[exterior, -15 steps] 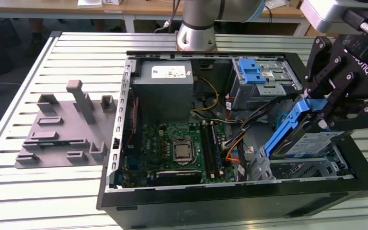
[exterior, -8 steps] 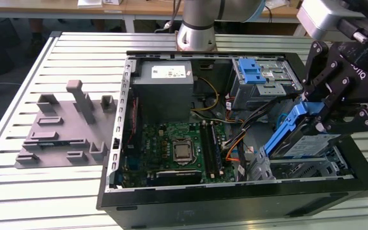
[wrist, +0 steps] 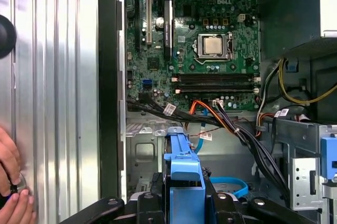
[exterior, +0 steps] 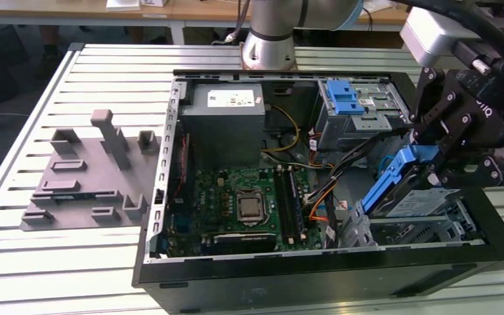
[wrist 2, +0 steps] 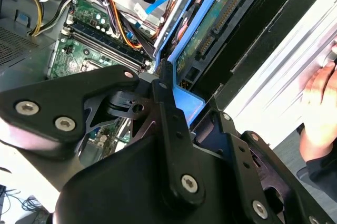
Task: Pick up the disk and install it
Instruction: 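Insert the disk into the insertion slot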
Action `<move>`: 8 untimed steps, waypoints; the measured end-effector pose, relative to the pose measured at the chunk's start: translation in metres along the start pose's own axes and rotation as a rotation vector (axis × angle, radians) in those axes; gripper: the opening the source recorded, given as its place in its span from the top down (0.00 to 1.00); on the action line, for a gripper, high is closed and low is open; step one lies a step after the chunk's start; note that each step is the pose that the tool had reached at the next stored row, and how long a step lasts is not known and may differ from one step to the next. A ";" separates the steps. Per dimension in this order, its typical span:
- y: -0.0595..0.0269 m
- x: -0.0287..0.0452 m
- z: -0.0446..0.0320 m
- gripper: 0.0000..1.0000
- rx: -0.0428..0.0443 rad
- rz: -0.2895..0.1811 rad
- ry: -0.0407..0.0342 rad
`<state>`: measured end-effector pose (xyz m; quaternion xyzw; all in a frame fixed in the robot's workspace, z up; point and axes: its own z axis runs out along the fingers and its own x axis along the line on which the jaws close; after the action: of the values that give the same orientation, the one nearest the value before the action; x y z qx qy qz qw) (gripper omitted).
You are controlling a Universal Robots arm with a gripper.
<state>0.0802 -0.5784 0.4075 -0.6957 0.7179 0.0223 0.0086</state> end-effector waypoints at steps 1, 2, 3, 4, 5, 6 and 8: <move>0.0000 0.0000 0.0010 0.64 0.0000 0.000 0.0000; 0.0000 0.0001 0.0020 0.64 0.0000 0.000 0.0000; -0.0001 0.0001 0.0031 0.64 0.0000 0.000 0.0001; -0.0001 0.0002 0.0044 0.64 0.0000 0.000 0.0000; -0.0001 0.0003 0.0057 0.64 0.0000 0.000 0.0001; -0.0001 0.0003 0.0070 0.64 0.0000 0.000 0.0001; -0.0002 0.0005 0.0099 0.64 0.0000 0.000 0.0000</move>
<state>0.0802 -0.5784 0.3975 -0.6957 0.7179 0.0224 0.0086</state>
